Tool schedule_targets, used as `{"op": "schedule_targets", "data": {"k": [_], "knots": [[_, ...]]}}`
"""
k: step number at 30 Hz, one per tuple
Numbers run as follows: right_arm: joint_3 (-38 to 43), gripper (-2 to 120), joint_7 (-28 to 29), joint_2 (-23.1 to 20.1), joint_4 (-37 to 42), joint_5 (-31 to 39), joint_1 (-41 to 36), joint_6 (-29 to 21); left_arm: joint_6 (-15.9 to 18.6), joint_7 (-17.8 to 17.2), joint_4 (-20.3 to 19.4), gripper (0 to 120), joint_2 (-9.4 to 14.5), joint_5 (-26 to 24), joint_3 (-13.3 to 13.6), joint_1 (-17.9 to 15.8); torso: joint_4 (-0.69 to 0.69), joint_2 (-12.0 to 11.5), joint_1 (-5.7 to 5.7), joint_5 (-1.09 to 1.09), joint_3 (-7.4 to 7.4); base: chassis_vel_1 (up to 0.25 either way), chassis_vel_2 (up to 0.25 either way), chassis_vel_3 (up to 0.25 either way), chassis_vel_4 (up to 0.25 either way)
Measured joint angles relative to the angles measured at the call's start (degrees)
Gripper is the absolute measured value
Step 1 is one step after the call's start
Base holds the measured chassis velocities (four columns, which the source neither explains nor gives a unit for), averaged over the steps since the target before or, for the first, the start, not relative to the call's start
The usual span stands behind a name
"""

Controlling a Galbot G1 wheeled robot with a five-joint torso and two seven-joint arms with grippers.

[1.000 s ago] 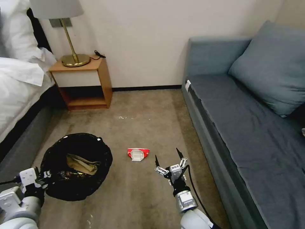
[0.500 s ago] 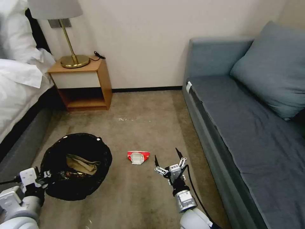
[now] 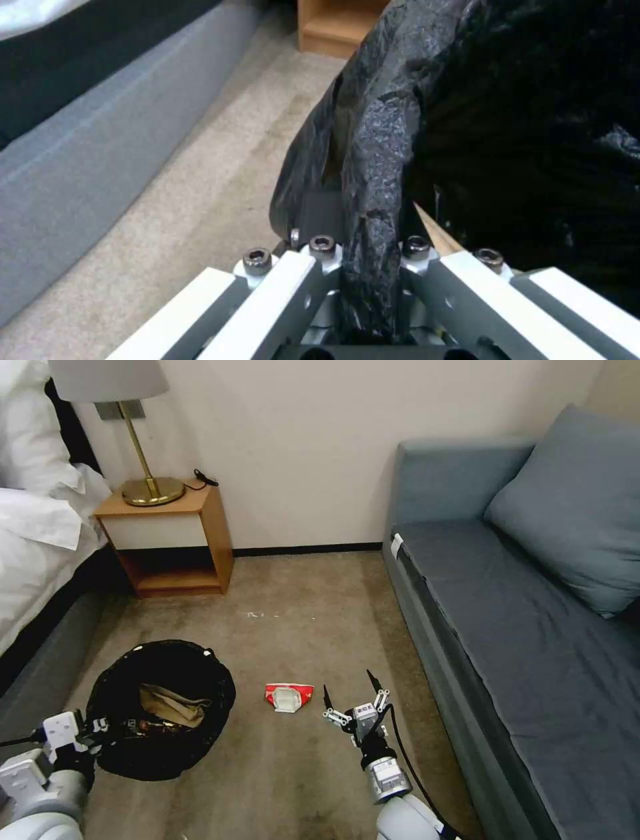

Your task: Pick up the trash bin, then pick up the garbage on the floor and place it into the trash bin.

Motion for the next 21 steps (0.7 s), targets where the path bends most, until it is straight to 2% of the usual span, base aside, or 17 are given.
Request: {"op": "schedule_targets", "data": {"k": [21], "knots": [[-0.46,100,0.03,0.3,-1.17,-0.36,0.16,0.15,-0.04,-0.02,0.18,3,0.03,0.11,0.1,-0.31,0.0,0.0,0.0,0.0,0.0,-0.045,0.046,0.046,-0.042]]}}
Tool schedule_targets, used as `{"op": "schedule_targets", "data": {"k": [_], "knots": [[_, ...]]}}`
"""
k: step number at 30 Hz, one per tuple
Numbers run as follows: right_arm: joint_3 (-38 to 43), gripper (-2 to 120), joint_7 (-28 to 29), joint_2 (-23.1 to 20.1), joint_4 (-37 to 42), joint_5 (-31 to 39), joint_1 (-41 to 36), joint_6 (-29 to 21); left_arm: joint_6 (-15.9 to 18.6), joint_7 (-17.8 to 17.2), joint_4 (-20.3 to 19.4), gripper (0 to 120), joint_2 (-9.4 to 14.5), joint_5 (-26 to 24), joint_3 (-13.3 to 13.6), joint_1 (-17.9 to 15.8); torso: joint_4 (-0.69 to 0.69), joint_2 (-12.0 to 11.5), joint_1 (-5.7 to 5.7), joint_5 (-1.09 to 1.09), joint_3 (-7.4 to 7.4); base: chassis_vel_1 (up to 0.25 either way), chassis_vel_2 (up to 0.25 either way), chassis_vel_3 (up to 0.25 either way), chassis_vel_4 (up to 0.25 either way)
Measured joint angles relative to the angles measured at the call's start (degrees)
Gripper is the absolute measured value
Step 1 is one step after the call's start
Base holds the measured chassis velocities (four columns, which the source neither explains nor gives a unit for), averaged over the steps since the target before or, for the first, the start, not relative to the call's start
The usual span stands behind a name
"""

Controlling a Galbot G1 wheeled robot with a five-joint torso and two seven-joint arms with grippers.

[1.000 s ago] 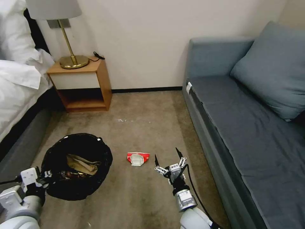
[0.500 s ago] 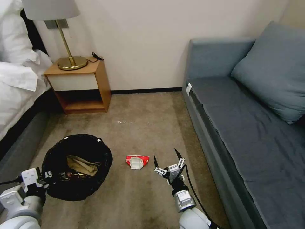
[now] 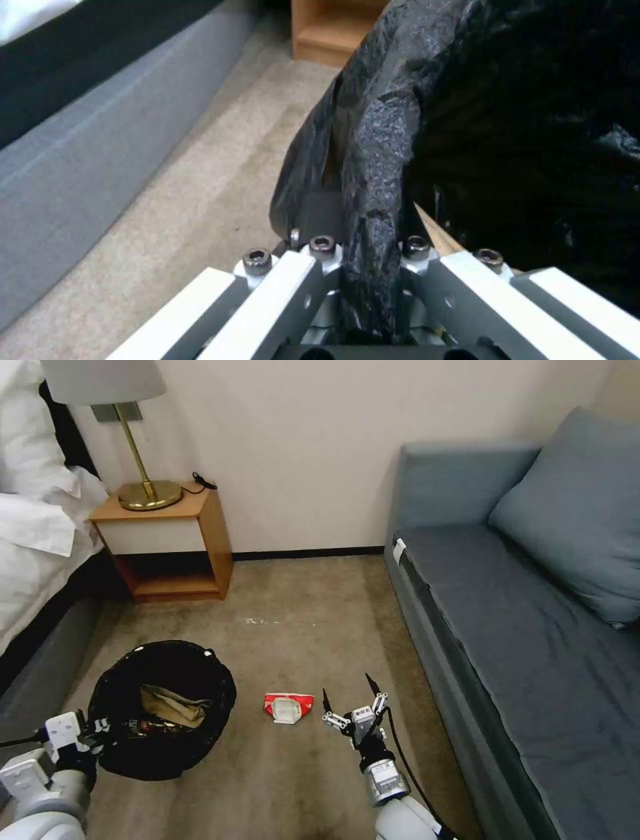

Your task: Pick up the trash bin, then pick up the garbage on the floor and place it into the trash bin.

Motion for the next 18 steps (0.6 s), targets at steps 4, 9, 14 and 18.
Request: {"op": "schedule_targets", "data": {"k": [4,9,14,18], "knots": [[-0.05,100,0.01,-0.03,-0.17,0.0,0.32,-0.01,-0.01,-0.01,0.06,3,-0.09,0.0,0.06,-0.07,0.0,0.0,0.0,0.0,0.0,-0.045,0.045,0.056,-0.045],[-0.16,100,0.02,-0.08,-0.34,0.05,0.53,-0.01,-0.05,-0.07,0.19,3,-0.17,0.04,0.14,-0.16,0.0,0.0,0.0,0.0,0.0,-0.046,0.044,0.054,-0.035],[-0.34,100,0.15,-0.05,-0.65,0.62,0.67,-0.09,-0.07,-0.1,0.33,3,-0.18,0.11,0.4,-0.24,0.01,0.0,0.0,0.0,0.0,-0.05,0.058,0.043,-0.046],[-0.54,100,0.18,0.03,-1.03,0.75,0.88,-0.11,-0.09,-0.12,0.39,3,-0.02,0.12,0.44,-0.26,-0.01,0.0,0.0,0.0,0.0,-0.062,0.047,0.048,-0.06]]}}
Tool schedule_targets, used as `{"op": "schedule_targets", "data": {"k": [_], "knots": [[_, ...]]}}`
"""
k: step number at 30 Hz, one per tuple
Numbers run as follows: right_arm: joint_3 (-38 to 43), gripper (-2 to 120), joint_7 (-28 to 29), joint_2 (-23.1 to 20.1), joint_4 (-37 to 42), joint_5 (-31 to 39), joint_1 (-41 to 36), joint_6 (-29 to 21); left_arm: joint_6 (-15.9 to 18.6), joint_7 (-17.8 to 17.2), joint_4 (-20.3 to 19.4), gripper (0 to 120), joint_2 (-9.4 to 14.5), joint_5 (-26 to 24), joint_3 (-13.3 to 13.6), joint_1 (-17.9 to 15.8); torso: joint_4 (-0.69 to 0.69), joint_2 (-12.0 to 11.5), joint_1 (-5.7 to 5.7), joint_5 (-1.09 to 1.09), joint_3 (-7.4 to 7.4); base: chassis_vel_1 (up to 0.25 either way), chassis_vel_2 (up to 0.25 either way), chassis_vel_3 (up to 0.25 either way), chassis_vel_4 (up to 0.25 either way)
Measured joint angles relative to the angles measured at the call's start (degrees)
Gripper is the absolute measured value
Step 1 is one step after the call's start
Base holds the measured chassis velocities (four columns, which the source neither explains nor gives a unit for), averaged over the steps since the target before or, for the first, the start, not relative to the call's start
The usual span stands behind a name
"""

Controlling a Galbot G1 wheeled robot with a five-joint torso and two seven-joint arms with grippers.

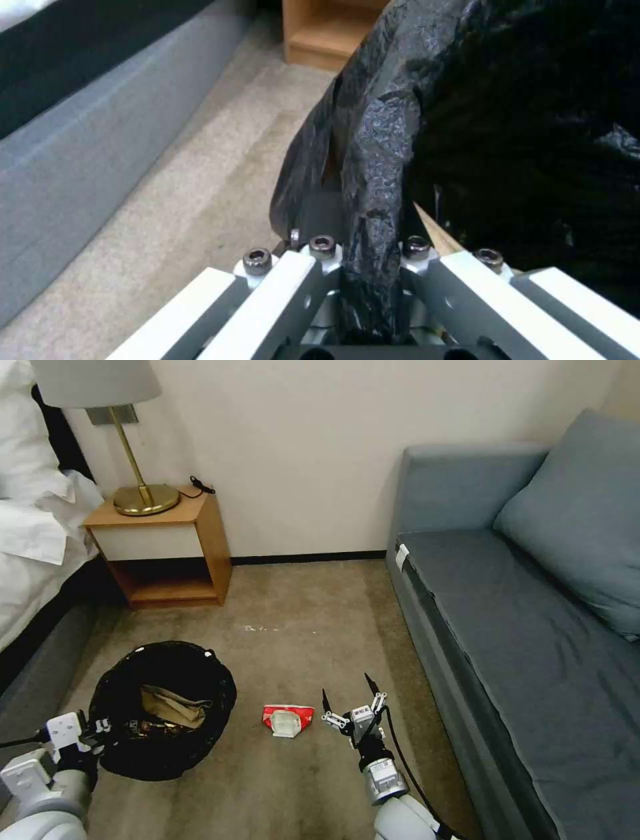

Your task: Pick up the trash bin, then pick up the garbage on the floor and place it into the trash bin.

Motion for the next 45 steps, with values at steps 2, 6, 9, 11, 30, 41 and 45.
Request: {"op": "schedule_targets", "data": {"k": [2,6,9,11,30,41,45], "knots": [[-0.09,100,0.0,0.02,-0.05,0.02,0.08,-0.01,0.0,-0.01,0.03,3,0.04,0.0,0.0,0.0,0.0,0.0,0.0,0.0,0.0,-0.06,0.041,0.046,-0.051],[-0.38,100,0.04,0.11,-0.17,0.03,0.36,-0.04,-0.01,-0.03,0.06,3,0.16,0.0,0.0,0.01,0.01,0.0,0.0,0.0,0.0,-0.055,0.062,0.068,-0.056],[-0.66,100,0.06,0.1,-0.37,0.03,0.63,-0.05,-0.01,-0.05,0.24,3,0.18,0.0,0.02,-0.02,0.01,0.0,0.0,0.0,0.0,-0.067,0.068,0.064,-0.065],[-0.74,100,0.07,0.09,-0.44,0.03,0.72,-0.06,-0.01,-0.05,0.26,3,0.16,0.0,0.04,-0.03,0.01,0.0,0.0,0.01,0.0,-0.059,0.075,0.055,-0.056],[-2.09,100,0.16,0.1,-1.41,-0.03,2.22,-0.11,-0.01,-0.23,0.38,3,-0.06,0.09,0.27,-0.27,0.01,0.0,0.0,0.0,0.0,-0.06,0.058,0.057,-0.056],[-2.19,100,-0.56,-0.03,-2.56,-0.32,3.01,0.99,-0.01,-0.29,0.53,3,-0.2,0.18,0.61,-0.57,0.01,0.0,0.0,0.0,0.0,-0.055,0.048,0.059,-0.056],[-2.63,100,-2.61,-0.37,-3.78,0.55,5.04,2.07,0.0,-0.29,0.6,3,-0.31,0.26,0.97,-0.76,0.0,0.0,0.0,0.0,0.0,-0.029,0.042,0.03,-0.043]]}}
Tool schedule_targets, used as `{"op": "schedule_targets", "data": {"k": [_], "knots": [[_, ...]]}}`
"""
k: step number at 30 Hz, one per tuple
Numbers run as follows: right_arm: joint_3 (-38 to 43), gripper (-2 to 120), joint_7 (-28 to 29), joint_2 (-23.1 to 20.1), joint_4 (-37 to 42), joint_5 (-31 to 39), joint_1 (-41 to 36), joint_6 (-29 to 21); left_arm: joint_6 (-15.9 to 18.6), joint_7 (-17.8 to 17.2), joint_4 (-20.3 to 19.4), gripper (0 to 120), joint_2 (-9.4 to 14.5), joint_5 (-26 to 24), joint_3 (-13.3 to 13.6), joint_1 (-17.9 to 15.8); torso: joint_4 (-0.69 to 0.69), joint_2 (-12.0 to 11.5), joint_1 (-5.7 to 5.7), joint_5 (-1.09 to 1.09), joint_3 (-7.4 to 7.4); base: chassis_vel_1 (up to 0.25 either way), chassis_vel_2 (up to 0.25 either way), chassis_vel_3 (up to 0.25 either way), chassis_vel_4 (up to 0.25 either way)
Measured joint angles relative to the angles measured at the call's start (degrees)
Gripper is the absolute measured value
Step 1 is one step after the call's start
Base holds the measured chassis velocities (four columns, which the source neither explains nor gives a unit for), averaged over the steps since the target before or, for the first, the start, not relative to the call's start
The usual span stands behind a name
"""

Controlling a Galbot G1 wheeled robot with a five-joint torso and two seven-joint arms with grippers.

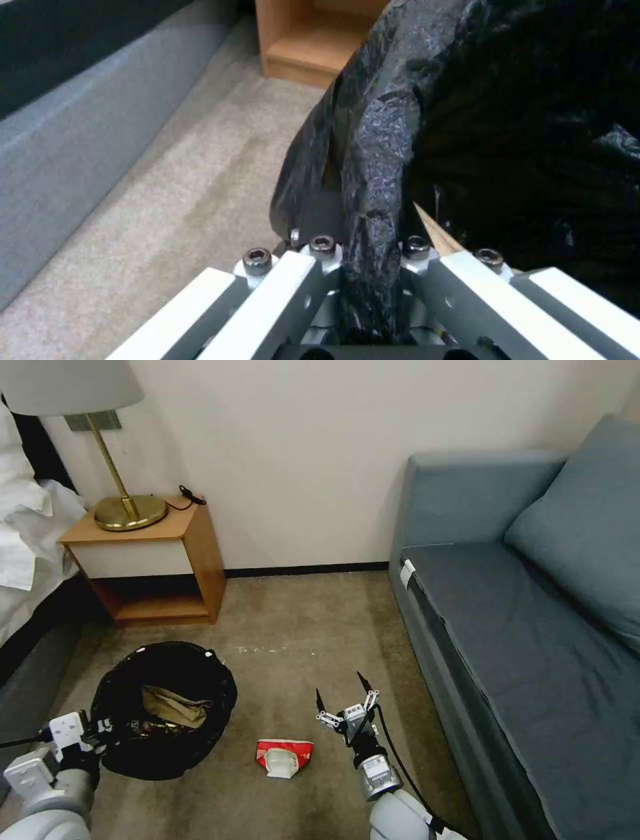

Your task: Pick up the trash bin, then pick up the garbage on the floor and place it into the trash bin.

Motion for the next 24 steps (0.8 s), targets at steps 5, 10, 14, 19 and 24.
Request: {"op": "schedule_targets", "data": {"k": [5,10,14,19,24], "knots": [[-1.67,100,-5.98,-1.43,-1.41,4.72,5.66,-1.49,0.01,-0.02,0.02,3,0.11,0.02,0.06,-0.04,0.01,0.0,0.0,0.0,0.0,0.0,0.0,0.0,0.0],[-10.59,100,-21.71,-4.57,-5.87,14.41,21.2,-13.28,0.02,-0.02,0.02,3,0.25,-0.05,-0.13,0.09,0.0,0.0,0.0,0.01,0.0,0.0,0.0,0.0,0.0],[-18.49,100,-35.72,-4.27,-9.98,21.76,32.95,-25.18,0.17,-0.02,0.0,3,0.07,-0.05,-0.07,0.12,0.02,0.0,0.0,-0.01,0.0,0.0,0.0,0.0,0.0],[-22.18,100,-43.45,-2.6,-12.81,22.16,37.44,-31.46,0.29,0.04,-0.01,3,0.0,-0.07,-0.05,0.14,0.02,0.0,0.0,-0.01,0.0,0.0,0.0,0.0,0.0],[-28.89,100,-49.94,1.79,-19.95,17.0,42.22,-36.5,0.35,0.15,0.12,3,-0.06,-0.14,-0.17,0.21,0.01,0.0,0.0,-0.01,0.0,0.0,0.0,0.0,0.0]]}}
